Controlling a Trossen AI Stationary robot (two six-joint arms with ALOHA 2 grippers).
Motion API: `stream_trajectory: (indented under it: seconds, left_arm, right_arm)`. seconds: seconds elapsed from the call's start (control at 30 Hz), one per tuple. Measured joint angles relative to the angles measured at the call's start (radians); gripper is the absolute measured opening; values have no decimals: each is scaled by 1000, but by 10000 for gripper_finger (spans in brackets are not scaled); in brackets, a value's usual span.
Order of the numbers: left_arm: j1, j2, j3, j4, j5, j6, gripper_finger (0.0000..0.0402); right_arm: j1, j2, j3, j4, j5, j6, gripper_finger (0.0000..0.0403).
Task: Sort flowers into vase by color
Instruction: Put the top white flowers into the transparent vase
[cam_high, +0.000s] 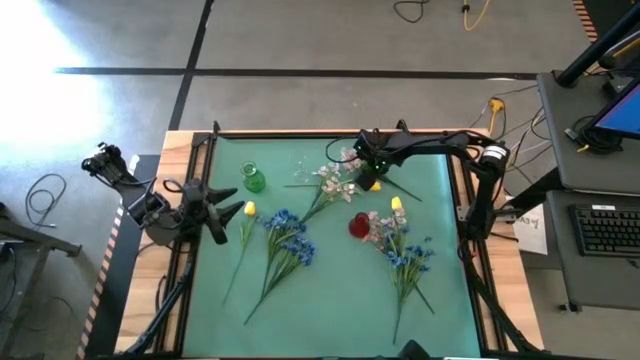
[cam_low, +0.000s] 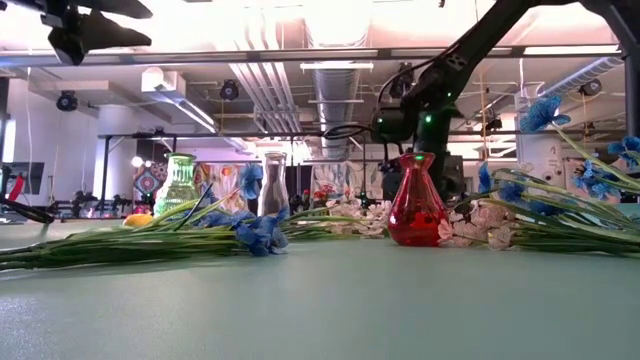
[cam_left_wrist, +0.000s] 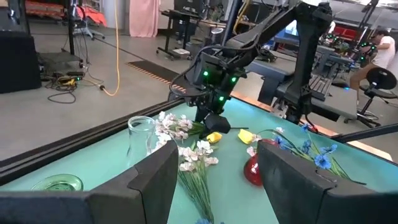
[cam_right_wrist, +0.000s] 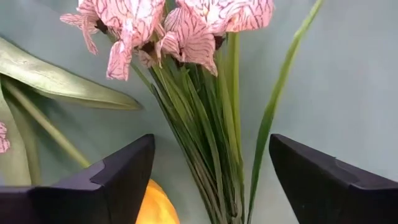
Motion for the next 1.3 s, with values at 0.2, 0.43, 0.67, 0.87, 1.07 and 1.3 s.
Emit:
stream_trajectory:
  seconds: [0.2, 0.43, 0.67, 0.87, 1.07, 1.3]
  left_arm:
    - [0, 15, 0, 29, -49, 7, 206]
    - [0, 29, 1, 61, -49, 7, 206]
    - [0, 35, 1, 78, -49, 7, 206]
    - [0, 35, 2, 116, -49, 3, 206]
    - [0, 35, 2, 116, -49, 6, 206]
    - [0, 38, 2, 116, -49, 7, 206]
  right_arm:
    - [1, 10, 0, 17, -21, -10, 232]
    - [1, 12, 0, 45, -25, -9, 163]
    - [0, 13, 0, 56, -22, -9, 98]
    - [0, 13, 0, 67, -20, -2, 44]
    - [0, 13, 0, 68, -18, 7, 24]
    - [-11, -55, -3, 66, -8, 6, 24]
